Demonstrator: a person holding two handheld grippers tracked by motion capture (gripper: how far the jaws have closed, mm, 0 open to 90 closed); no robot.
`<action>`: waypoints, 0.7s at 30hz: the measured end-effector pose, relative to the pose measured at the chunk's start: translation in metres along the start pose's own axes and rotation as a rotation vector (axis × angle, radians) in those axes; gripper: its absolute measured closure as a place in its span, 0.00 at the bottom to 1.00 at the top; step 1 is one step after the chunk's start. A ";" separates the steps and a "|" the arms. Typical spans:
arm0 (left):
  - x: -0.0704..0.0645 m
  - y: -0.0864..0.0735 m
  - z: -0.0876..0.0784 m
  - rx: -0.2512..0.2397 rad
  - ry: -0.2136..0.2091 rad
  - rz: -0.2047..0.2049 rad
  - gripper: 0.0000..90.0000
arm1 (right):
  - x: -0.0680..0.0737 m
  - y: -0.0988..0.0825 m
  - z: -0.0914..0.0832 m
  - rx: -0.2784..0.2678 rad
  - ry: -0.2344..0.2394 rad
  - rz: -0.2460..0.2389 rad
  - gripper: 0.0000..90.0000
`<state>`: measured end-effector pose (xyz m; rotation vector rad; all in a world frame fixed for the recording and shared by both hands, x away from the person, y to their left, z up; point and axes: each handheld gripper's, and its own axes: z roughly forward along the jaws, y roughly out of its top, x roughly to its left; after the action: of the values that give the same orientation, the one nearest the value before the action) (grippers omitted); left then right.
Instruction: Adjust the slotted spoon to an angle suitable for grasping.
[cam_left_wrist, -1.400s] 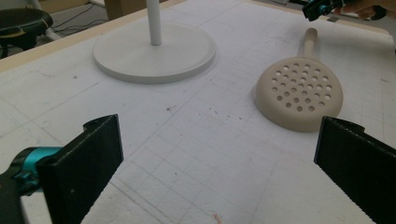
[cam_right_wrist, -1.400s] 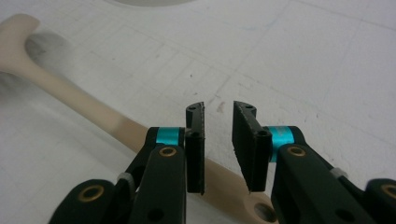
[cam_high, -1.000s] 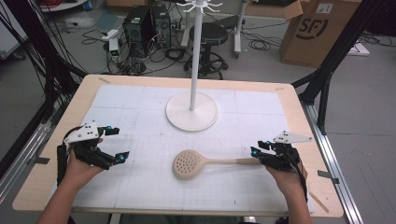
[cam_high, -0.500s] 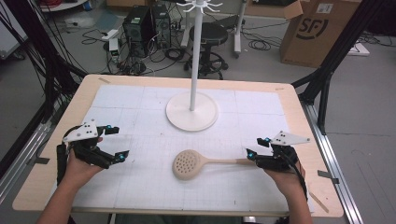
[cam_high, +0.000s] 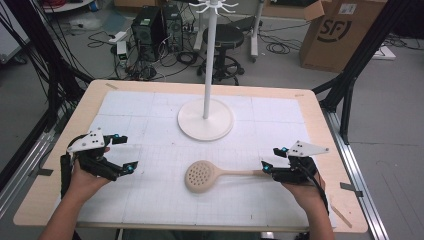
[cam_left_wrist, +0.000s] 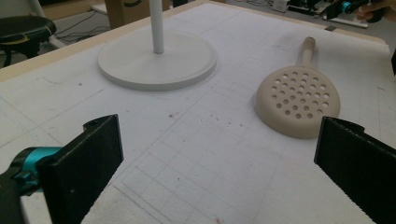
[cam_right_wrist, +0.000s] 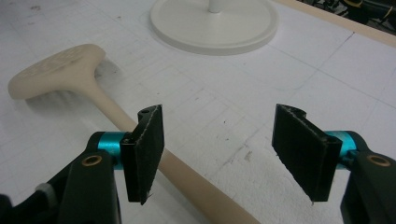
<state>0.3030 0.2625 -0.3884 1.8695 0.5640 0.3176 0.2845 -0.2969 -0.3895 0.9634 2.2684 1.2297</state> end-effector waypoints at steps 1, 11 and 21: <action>0.000 0.000 0.000 -0.001 0.003 0.002 0.02 | 0.000 0.000 0.000 0.002 -0.001 0.001 0.37; 0.000 0.000 -0.003 -0.013 -0.009 -0.001 0.02 | 0.003 0.003 0.006 0.020 0.025 -0.022 0.33; 0.001 -0.001 -0.010 -0.025 0.000 -0.003 0.02 | 0.005 0.007 0.009 0.019 0.018 -0.031 0.32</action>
<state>0.2993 0.2711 -0.3856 1.8449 0.5602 0.3215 0.2893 -0.2848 -0.3888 0.9236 2.3038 1.2112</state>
